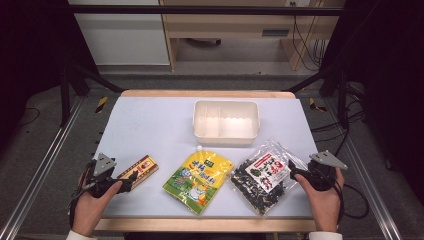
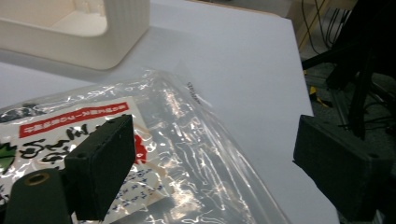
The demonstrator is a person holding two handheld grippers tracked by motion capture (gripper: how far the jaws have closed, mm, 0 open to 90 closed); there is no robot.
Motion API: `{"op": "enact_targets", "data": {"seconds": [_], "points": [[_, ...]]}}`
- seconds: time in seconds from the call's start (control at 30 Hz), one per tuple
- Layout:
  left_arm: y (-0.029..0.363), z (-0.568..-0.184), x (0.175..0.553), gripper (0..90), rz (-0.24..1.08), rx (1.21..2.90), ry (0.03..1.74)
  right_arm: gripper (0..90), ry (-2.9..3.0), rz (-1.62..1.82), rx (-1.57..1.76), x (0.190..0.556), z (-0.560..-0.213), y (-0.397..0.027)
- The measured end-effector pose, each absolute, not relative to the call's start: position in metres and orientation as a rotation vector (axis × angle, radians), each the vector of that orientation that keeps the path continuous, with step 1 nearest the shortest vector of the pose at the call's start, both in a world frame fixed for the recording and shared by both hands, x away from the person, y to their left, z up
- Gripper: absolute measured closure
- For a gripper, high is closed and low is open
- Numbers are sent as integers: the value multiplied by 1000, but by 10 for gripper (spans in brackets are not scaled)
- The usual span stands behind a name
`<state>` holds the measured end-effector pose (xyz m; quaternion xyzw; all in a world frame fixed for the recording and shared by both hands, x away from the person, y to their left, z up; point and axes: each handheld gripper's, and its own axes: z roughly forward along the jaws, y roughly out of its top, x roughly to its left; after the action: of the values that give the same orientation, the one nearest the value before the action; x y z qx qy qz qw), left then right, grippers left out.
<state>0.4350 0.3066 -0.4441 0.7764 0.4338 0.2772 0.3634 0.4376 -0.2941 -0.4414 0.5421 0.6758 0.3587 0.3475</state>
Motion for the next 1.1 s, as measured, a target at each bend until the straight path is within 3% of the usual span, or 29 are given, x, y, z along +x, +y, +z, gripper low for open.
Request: {"op": "enact_targets", "data": {"seconds": [0.33,0.6,0.7,0.87,1.1], "points": [[308,-441,434,71,708,2011,1119,284,1698,938,1411,435,-439,-309],[306,-441,434,82,727,2014,1115,558,1709,950,1459,442,-451,-335],[305,-441,433,84,728,2012,1114,609,1718,964,1493,445,-458,-345],[306,-441,434,86,728,2014,1112,594,1754,1034,1528,446,-466,-352],[305,-440,433,88,727,2014,1107,478,1832,1017,1604,448,-475,-352]]}}
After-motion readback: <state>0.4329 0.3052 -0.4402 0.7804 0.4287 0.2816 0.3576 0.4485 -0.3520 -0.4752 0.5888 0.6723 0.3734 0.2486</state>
